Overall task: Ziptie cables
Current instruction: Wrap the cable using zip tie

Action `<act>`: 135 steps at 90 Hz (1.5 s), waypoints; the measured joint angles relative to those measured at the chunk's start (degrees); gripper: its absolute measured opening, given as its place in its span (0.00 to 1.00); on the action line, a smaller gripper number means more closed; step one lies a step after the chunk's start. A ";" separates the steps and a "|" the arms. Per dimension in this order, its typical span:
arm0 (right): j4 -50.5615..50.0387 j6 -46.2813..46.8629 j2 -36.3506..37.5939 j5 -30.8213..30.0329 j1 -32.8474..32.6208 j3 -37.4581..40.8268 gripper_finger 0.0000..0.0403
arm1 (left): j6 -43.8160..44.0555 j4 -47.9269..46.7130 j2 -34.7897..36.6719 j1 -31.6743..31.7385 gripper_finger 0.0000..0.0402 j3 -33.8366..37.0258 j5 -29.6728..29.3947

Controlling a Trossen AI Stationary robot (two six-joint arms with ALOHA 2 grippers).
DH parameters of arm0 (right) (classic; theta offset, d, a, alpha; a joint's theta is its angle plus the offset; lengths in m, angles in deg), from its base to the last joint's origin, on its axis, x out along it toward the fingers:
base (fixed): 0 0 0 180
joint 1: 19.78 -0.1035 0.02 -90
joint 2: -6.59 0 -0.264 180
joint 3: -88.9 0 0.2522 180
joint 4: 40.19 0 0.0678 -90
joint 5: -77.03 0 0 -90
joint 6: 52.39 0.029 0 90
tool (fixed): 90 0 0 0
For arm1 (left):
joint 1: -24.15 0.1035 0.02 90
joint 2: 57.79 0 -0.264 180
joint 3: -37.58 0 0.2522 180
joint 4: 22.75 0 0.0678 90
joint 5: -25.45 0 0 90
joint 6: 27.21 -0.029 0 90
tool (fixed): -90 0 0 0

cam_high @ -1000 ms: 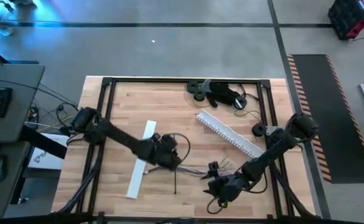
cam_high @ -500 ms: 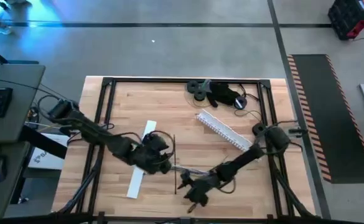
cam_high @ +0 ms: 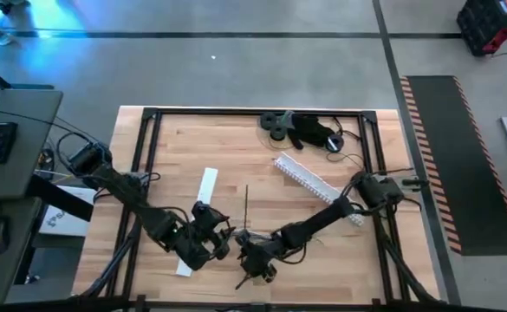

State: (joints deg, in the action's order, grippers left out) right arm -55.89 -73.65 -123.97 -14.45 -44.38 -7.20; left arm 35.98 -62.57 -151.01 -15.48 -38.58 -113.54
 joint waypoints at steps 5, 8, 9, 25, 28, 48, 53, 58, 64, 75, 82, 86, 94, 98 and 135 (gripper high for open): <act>0.22 -0.29 -0.02 0.99 0.18 0.09 0.08 | 0.02 0.68 -0.63 -0.61 0.42 0.01 -0.76; 0.45 -0.63 -0.07 1.23 0.20 0.13 0.04 | 0.04 0.79 -0.96 -0.96 0.42 0.00 -1.17; 0.54 -0.72 -0.07 1.23 0.20 0.15 0.03 | 0.05 0.78 -1.07 -1.04 0.42 0.00 -1.26; 3.82 3.15 1.64 -0.99 -0.51 2.21 0.00 | -0.79 2.02 -2.57 -2.49 0.42 -0.01 -3.05; 5.86 4.58 2.47 -1.69 -0.63 3.91 0.00 | -0.70 2.62 -2.85 -2.75 0.42 -0.01 -3.14; 28.44 17.61 12.92 -5.20 -1.20 24.84 0.00 | -6.86 12.06 -7.01 -4.54 0.42 -0.01 -2.37; 36.23 21.44 14.96 -5.83 -1.17 30.32 0.00 | -10.90 16.15 -9.14 -4.90 0.42 -0.01 -2.63; 42.99 24.72 16.64 -6.74 -1.22 35.17 0.00 | -15.86 21.21 -11.72 -5.15 0.42 -0.04 -2.57; 51.66 28.23 18.11 -7.80 -1.25 39.70 0.00 | -22.00 27.47 -15.49 -5.06 0.42 -0.04 -2.85; 62.98 32.98 18.95 -8.93 -1.27 44.74 0.00 | -31.41 39.21 -22.44 -3.55 0.42 -0.04 -4.95; 64.52 34.27 18.95 -9.00 -1.27 45.79 0.00 | -36.11 44.79 -25.75 -2.32 0.42 -0.06 -6.40; 64.52 34.74 18.96 -8.99 -1.27 45.81 0.00 | -37.76 47.22 -27.18 -1.56 0.42 -0.04 -7.83; 63.78 34.91 18.96 -8.99 -1.46 45.40 0.00 | -39.73 50.86 -28.82 -0.25 0.42 -0.05 -10.34; 63.70 34.78 18.95 -8.98 -1.69 45.10 0.00 | -40.75 52.57 -29.20 0.44 0.42 -0.06 -10.61; 60.95 34.61 19.04 -9.48 -1.81 43.76 0.00 | -43.24 56.00 -29.30 2.98 0.29 -1.28 -4.46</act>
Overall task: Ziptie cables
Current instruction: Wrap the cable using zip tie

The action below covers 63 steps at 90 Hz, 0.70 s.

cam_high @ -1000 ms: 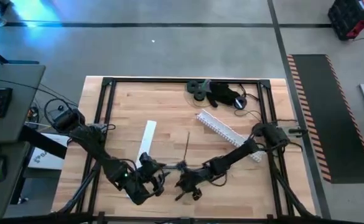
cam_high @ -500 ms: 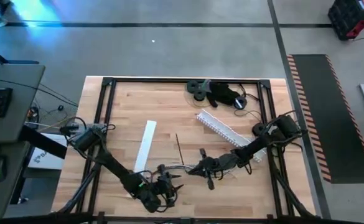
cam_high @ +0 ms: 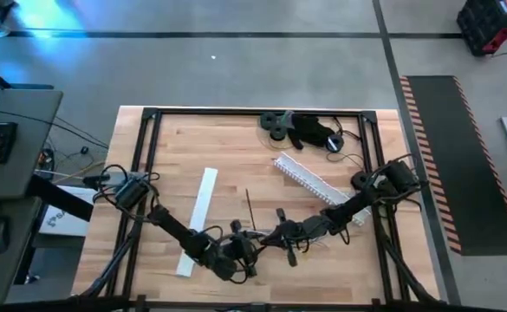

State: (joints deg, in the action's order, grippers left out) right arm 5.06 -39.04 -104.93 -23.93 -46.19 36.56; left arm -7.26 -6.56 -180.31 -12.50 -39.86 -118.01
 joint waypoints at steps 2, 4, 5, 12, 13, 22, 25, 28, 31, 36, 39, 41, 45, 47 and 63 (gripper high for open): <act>-0.17 0.11 0.00 0.00 0.00 0.00 0.00 | -0.01 -0.01 0.02 -0.26 0.28 -0.09 -0.16; -0.27 0.12 0.00 -0.02 0.00 0.00 0.00 | 0.03 0.00 0.03 -0.48 0.26 -0.14 -0.31; -0.29 0.14 0.00 -0.01 0.00 0.00 0.00 | 0.05 0.01 0.04 -0.59 0.25 -0.17 -0.44; -0.30 0.14 0.00 0.04 -0.05 -0.02 0.00 | 0.31 -0.02 0.09 -1.28 0.19 -0.17 -1.97; -0.31 0.14 0.00 0.03 -0.06 -0.02 0.00 | 0.34 -0.03 0.09 -1.35 0.18 -0.17 -2.13; -0.39 0.14 0.00 -0.14 -0.11 -0.02 0.00 | 0.52 -0.22 0.09 -1.68 0.10 -0.17 -2.64; -0.42 0.14 0.00 -0.40 -0.25 -0.02 0.00 | 0.76 -0.21 0.09 -1.68 0.08 -0.17 -2.71; -0.43 0.14 0.01 -0.61 -0.38 -0.02 0.00 | 0.78 -0.21 0.09 -1.66 0.05 -0.17 -2.75; -0.47 0.15 0.02 -0.81 -0.47 -0.02 0.00 | 0.75 -0.21 0.09 -1.52 0.03 -0.17 -2.72; -0.49 0.14 0.02 -1.14 -0.64 -0.02 0.00 | 0.51 -0.22 0.09 -1.23 0.01 -0.17 -2.68; -0.51 0.14 0.02 -1.47 -0.70 -0.02 0.00 | 0.60 -0.34 0.09 -1.05 0.01 -0.17 -2.50; -0.52 0.14 0.02 -1.65 -0.73 -0.02 0.00 | 0.80 -0.46 0.09 -0.93 0.02 -0.17 -2.39; -0.56 0.30 0.02 -1.97 -0.74 -0.02 0.00 | 0.93 -0.59 0.09 -0.72 0.03 -0.17 -2.21; -0.56 0.38 0.02 -2.05 -0.74 -0.02 0.00 | 0.93 -0.65 0.09 -0.61 0.04 -0.17 -2.16; -0.56 0.81 0.02 -2.07 -0.72 -0.02 0.00 | 2.30 -1.52 0.11 -0.30 0.09 -0.17 -2.35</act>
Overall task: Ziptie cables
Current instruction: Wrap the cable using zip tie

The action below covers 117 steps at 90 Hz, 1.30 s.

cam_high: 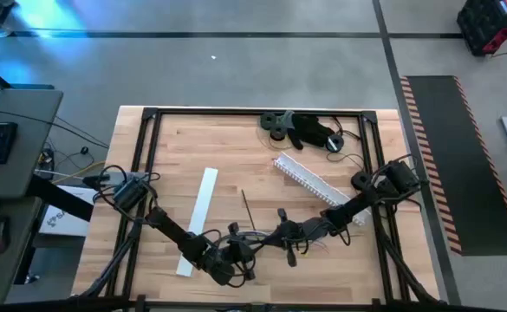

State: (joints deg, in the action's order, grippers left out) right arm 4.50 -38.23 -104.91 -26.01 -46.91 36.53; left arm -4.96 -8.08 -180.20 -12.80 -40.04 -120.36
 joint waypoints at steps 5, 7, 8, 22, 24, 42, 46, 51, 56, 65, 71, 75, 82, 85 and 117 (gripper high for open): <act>0.00 0.44 0.00 0.02 0.00 0.00 0.00 | 0.03 0.00 0.00 0.00 0.07 0.00 0.00; 0.00 0.65 0.00 0.00 0.00 0.00 0.00 | 0.01 0.00 0.00 0.00 0.05 0.00 0.00; 0.00 0.78 0.00 0.00 0.00 0.00 0.00 | -0.01 0.00 0.00 -0.05 0.04 0.00 -0.03; -0.38 2.76 0.09 0.27 0.04 -0.07 0.01 | 0.47 -0.13 0.00 -1.52 0.00 0.12 -3.41; -0.49 3.21 0.09 0.55 0.04 -0.07 0.01 | 0.94 -0.08 0.01 -1.79 0.00 0.34 -3.89; -8.05 5.63 5.25 3.25 2.30 -0.07 0.23 | 8.93 0.01 0.11 -4.52 0.00 3.71 -6.92; -11.59 6.44 7.05 1.70 3.02 -0.07 0.29 | 9.95 0.13 0.11 -4.89 0.00 4.04 -6.21; -14.87 6.82 8.95 -0.47 4.53 -0.07 0.37 | 10.52 0.13 0.11 -5.03 0.00 4.13 -4.57; -17.94 6.87 10.34 -1.34 6.66 -0.09 0.44 | 10.54 0.14 0.11 -5.02 0.00 4.13 -3.29; -24.85 8.76 9.78 -1.20 12.43 -0.72 0.54 | 10.78 0.20 0.11 -4.69 0.00 4.13 -2.06; -26.25 9.10 7.86 1.16 16.44 -0.76 0.59 | 11.13 0.22 0.11 -4.40 0.00 4.13 -1.44; -25.36 9.71 6.63 3.62 18.90 -0.81 0.61 | 10.98 0.45 0.11 -4.30 0.00 4.13 -1.42; -23.83 10.64 4.28 7.03 22.96 -0.88 0.63 | 10.70 0.88 0.11 -4.09 0.00 4.13 -1.21; -23.32 10.66 3.22 8.02 24.32 -0.94 0.63 | 10.70 1.03 0.11 -3.95 0.00 4.13 -0.68; -26.97 3.18 -5.18 14.79 28.33 -11.43 0.64 | 10.04 1.05 0.11 -3.13 0.00 4.13 2.67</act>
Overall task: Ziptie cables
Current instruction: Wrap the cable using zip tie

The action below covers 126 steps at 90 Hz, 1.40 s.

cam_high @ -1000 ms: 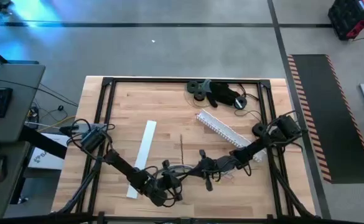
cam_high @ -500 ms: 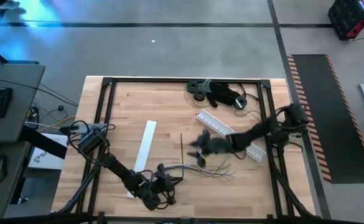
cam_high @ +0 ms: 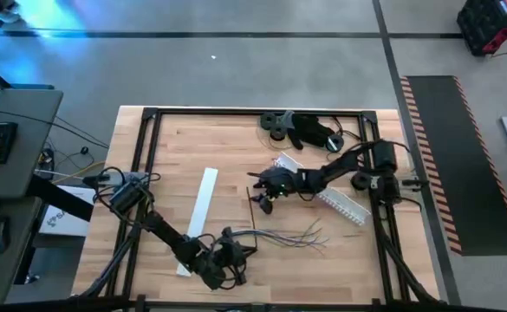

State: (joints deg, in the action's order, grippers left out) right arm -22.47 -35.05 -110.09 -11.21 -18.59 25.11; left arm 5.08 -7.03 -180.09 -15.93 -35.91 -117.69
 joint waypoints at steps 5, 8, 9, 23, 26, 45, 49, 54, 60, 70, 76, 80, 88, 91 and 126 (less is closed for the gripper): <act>-2.17 -1.56 -0.49 -0.02 0.07 -1.63 0.64 | -0.42 0.27 0.00 0.00 0.00 0.00 0.01; -3.36 -2.48 -0.63 -0.02 0.07 -2.35 0.64 | -0.41 0.35 0.00 0.00 0.00 0.00 0.12; -3.78 -2.81 -0.65 0.00 0.10 -2.55 0.64 | -0.41 0.33 0.00 0.00 0.00 0.00 0.16; -6.85 -7.57 -0.92 0.74 0.35 -3.68 0.64 | -0.17 0.34 0.00 0.00 0.00 0.00 0.33; -7.09 -8.59 -0.92 0.88 0.35 -3.68 0.64 | -0.10 0.40 0.00 0.00 0.00 0.00 0.35; -7.33 -11.18 -0.96 2.45 1.55 -3.63 0.64 | -0.02 0.34 0.00 -0.02 0.00 0.00 0.33; -7.58 -12.06 -0.96 3.06 1.95 -3.63 0.63 | 0.02 0.32 0.00 -0.02 0.00 -0.01 0.33; -7.63 -13.09 -0.96 4.15 2.40 -3.63 0.62 | 0.00 0.33 0.00 -0.02 0.00 -0.02 0.33; -7.47 -13.79 -0.98 6.06 3.01 -3.60 0.60 | -0.41 0.31 0.00 -0.02 0.00 -0.02 0.33; -7.30 -14.81 -1.05 8.02 3.73 -3.57 0.54 | -0.49 0.33 0.00 -0.02 0.00 -0.02 0.31; -7.28 -14.90 -1.07 8.69 4.07 -3.54 0.51 | -0.63 0.31 -0.02 -0.02 0.00 -0.02 0.31; -7.17 -14.87 -1.07 8.71 4.15 -3.54 0.49 | -0.61 0.31 -0.02 -0.02 0.00 -0.02 0.31; -6.46 -13.79 -1.09 8.22 4.57 -3.52 0.46 | -0.63 0.18 -0.02 -0.02 0.00 -0.02 0.31; -6.07 -12.67 -1.12 8.72 4.94 -3.49 0.46 | -0.95 0.18 -0.02 -0.04 0.00 -0.02 0.31; -0.18 -8.02 -3.56 15.32 7.41 -3.46 0.60 | -1.00 0.17 -0.04 -0.07 0.00 -0.04 0.28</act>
State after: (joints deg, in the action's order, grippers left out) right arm -22.65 -43.08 -113.65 4.11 -11.18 21.65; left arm 4.08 -6.86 -180.13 -15.99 -35.94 -117.41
